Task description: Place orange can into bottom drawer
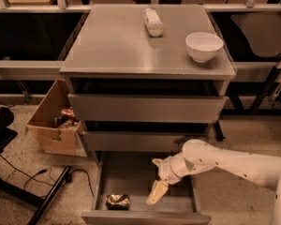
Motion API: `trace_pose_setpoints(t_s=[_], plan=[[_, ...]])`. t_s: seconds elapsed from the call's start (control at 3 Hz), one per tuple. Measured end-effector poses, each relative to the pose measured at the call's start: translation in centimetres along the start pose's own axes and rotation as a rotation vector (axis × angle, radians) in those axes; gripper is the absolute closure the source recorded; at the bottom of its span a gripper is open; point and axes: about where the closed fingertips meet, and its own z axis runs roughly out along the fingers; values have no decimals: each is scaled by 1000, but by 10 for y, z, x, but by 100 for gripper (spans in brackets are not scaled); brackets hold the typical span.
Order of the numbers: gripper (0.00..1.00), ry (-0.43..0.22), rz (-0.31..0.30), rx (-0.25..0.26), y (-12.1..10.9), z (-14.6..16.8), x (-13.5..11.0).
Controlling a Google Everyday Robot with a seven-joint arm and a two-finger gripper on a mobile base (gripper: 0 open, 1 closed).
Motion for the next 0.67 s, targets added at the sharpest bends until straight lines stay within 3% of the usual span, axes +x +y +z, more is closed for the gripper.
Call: trace_pose_setpoints(t_s=[0.33,0.67], plan=[[0,140,-54,17,29,7,-50],[0,210,-103,59,64,14,-103]])
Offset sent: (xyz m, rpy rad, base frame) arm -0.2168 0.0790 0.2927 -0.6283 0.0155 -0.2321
